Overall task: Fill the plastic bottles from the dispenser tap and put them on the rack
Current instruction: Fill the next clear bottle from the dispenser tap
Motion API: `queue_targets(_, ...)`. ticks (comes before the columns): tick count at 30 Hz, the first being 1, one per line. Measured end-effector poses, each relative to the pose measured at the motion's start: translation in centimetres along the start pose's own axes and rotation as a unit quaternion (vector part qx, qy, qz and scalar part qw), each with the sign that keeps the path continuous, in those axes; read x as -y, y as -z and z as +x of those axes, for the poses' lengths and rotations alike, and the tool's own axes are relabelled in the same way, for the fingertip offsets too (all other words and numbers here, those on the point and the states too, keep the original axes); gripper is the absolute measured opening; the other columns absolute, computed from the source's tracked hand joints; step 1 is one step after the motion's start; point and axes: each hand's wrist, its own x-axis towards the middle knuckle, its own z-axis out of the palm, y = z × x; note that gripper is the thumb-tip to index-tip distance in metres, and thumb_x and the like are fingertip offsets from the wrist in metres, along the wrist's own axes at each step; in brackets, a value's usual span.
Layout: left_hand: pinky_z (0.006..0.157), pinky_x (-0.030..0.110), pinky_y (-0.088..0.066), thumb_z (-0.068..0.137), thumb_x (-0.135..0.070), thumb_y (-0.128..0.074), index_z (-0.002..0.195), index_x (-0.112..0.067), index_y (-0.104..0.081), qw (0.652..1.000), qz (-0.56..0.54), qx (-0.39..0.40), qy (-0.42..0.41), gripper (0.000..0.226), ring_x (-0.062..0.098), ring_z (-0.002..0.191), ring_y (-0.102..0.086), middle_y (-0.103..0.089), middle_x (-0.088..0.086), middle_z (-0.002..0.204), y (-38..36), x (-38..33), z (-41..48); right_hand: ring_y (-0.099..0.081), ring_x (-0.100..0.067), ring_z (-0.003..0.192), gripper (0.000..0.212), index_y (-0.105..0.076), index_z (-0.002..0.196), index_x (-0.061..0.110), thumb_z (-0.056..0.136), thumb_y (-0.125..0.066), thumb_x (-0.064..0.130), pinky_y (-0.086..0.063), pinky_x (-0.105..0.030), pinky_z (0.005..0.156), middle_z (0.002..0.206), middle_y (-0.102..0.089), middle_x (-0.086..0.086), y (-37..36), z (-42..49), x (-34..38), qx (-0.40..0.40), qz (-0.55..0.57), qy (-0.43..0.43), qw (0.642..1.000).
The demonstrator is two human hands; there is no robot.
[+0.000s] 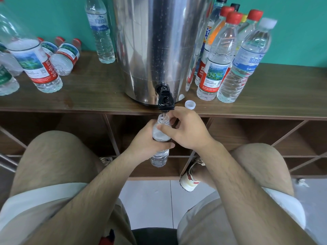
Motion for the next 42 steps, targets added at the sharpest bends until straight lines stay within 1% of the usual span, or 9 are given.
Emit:
queue_targets(6, 0.096, 0.032, -0.057, 0.073, -0.021, -0.094, 0.138, -0.025, -0.052, 1.000, 0.019, -0.003, -0.009, 0.077, 0.010, 0.109, -0.068, -0.069, -0.009, 0.119, -0.13, 0.10, 0.04, -0.060, -0.010, 0.075, 0.027, -0.073, 0.094, 0.012, 0.087, -0.081, 0.037, -0.049, -0.027, 0.067, 0.087, -0.066, 0.004, 0.16, -0.02, -0.07, 0.007, 0.020, -0.001, 1.000)
queue_targets(12, 0.095, 0.036, -0.059, 0.072, -0.023, -0.094, 0.135, -0.025, -0.053, 0.999, 0.031, -0.010, -0.006, 0.075, 0.010, 0.106, -0.069, -0.070, -0.009, 0.115, -0.21, 0.16, 0.17, -0.063, -0.013, 0.081, 0.029, -0.073, 0.096, 0.011, 0.087, -0.081, 0.037, -0.054, -0.036, 0.072, 0.090, -0.067, 0.002, 0.08, 0.04, -0.20, 0.012, 0.029, -0.011, 0.999)
queue_targets(14, 0.097, 0.037, -0.058, 0.073, -0.023, -0.094, 0.136, -0.024, -0.052, 1.000, 0.029, -0.008, -0.006, 0.076, 0.011, 0.108, -0.069, -0.070, -0.008, 0.117, -0.22, 0.13, 0.16, -0.063, -0.014, 0.082, 0.029, -0.073, 0.096, 0.012, 0.087, -0.081, 0.038, -0.054, -0.035, 0.072, 0.090, -0.068, 0.002, 0.04, 0.09, -0.25, 0.013, 0.031, -0.013, 0.999)
queue_targets(22, 0.093, 0.031, -0.057, 0.074, -0.023, -0.092, 0.137, -0.023, -0.051, 0.999, 0.036, -0.016, -0.001, 0.075, 0.013, 0.107, -0.068, -0.069, -0.007, 0.117, -0.44, 0.02, 0.14, -0.064, -0.014, 0.081, 0.027, -0.073, 0.095, 0.014, 0.086, -0.082, 0.038, -0.054, -0.034, 0.072, 0.090, -0.068, 0.003, -0.07, 0.28, -0.50, 0.014, 0.033, -0.020, 0.999)
queue_targets(27, 0.084, 0.023, -0.055, 0.074, -0.023, -0.093, 0.133, -0.025, -0.053, 0.999, 0.032, -0.018, 0.000, 0.072, 0.009, 0.103, -0.069, -0.070, -0.010, 0.113, -0.41, 0.03, 0.06, -0.063, -0.011, 0.079, 0.027, -0.073, 0.094, 0.014, 0.086, -0.082, 0.039, -0.051, -0.029, 0.069, 0.088, -0.067, 0.005, -0.07, 0.29, -0.60, 0.012, 0.029, -0.017, 0.999)
queue_targets(31, 0.083, 0.021, -0.054, 0.074, -0.023, -0.093, 0.134, -0.026, -0.053, 0.999, 0.033, -0.018, -0.001, 0.072, 0.007, 0.103, -0.069, -0.069, -0.012, 0.113, -0.42, -0.08, 0.03, -0.063, -0.011, 0.078, 0.027, -0.073, 0.093, 0.015, 0.085, -0.082, 0.039, -0.051, -0.027, 0.069, 0.087, -0.067, 0.006, -0.02, 0.27, -0.61, 0.015, 0.033, -0.020, 0.999)
queue_targets(34, 0.088, 0.027, -0.057, 0.075, -0.023, -0.092, 0.135, -0.025, -0.053, 0.999, 0.035, -0.016, -0.003, 0.072, 0.009, 0.105, -0.069, -0.069, -0.011, 0.115, -0.42, -0.12, -0.03, -0.063, -0.011, 0.079, 0.028, -0.074, 0.094, 0.015, 0.085, -0.082, 0.040, -0.052, -0.030, 0.069, 0.087, -0.066, 0.006, -0.01, 0.23, -0.54, 0.015, 0.032, -0.020, 0.999)
queue_targets(38, 0.095, 0.036, -0.058, 0.075, -0.022, -0.092, 0.135, -0.023, -0.053, 0.999, 0.040, -0.023, -0.004, 0.071, 0.011, 0.106, -0.069, -0.069, -0.009, 0.116, -0.39, -0.18, -0.07, -0.065, -0.014, 0.084, 0.030, -0.074, 0.097, 0.014, 0.086, -0.082, 0.040, -0.055, -0.036, 0.074, 0.091, -0.068, 0.004, 0.13, 0.19, -0.40, 0.025, 0.038, -0.022, 0.999)
queue_targets(42, 0.096, 0.038, -0.058, 0.077, -0.023, -0.091, 0.138, -0.021, -0.052, 0.999, 0.048, -0.026, -0.004, 0.073, 0.013, 0.107, -0.068, -0.069, -0.008, 0.118, -0.38, -0.32, -0.08, -0.063, -0.011, 0.081, 0.031, -0.074, 0.099, 0.014, 0.086, -0.081, 0.041, -0.050, -0.026, 0.069, 0.090, -0.066, 0.007, 0.13, 0.20, -0.38, 0.025, 0.030, -0.023, 0.999)
